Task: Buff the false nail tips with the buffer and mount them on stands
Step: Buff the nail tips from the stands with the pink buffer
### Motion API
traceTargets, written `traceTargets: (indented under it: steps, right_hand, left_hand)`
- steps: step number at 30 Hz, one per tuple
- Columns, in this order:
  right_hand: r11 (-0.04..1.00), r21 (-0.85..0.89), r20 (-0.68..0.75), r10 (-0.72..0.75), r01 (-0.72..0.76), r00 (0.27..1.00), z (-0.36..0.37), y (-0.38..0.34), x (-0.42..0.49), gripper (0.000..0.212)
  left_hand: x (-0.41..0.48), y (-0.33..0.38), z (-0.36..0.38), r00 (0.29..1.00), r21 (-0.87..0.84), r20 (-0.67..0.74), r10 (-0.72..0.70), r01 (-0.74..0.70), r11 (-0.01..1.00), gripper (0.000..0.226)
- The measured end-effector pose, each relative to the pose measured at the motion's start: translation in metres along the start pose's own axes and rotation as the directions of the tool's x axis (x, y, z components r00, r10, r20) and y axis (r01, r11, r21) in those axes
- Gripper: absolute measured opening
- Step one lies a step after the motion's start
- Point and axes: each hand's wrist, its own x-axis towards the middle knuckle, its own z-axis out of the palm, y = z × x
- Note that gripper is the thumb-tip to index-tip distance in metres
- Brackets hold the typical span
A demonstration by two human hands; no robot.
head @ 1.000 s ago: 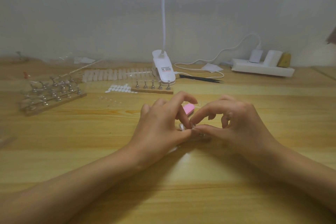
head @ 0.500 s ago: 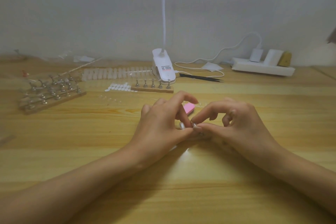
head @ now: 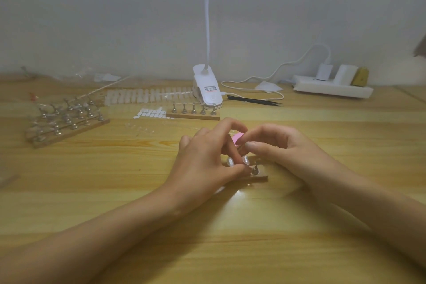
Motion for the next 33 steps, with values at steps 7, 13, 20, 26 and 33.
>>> traceTargets:
  steps: [7,13,20,26,33]
  right_hand:
    - [0.996,0.018,0.036,0.088,-0.089,0.995,0.002,0.003,0.005,0.021]
    - [0.993,0.026,0.051,0.113,-0.114,0.992,0.0,0.003,0.009,0.018]
    - [0.989,-0.114,-0.108,0.081,-0.093,0.991,-0.019,-0.002,0.009,0.027]
    - [0.604,-0.789,-0.145,-0.009,-0.11,0.989,-0.045,0.018,0.022,0.039]
    - [0.812,-0.583,-0.115,-0.126,0.036,0.985,-0.042,0.022,0.026,0.02]
  left_hand:
    - [0.0,0.001,0.0,1.0,-0.011,-0.007,0.008,-0.008,1.0,0.054]
    - [0.0,0.0,0.0,1.0,-0.042,0.012,0.008,-0.007,0.999,0.056]
    - [0.014,-0.006,-0.018,0.968,-0.003,0.247,0.032,-0.032,0.999,0.1]
    - [0.044,-0.031,-0.056,0.989,0.106,0.143,0.025,-0.041,0.993,0.024]
    - [0.044,-0.051,-0.038,0.992,0.464,0.108,-0.063,0.006,0.886,0.03]
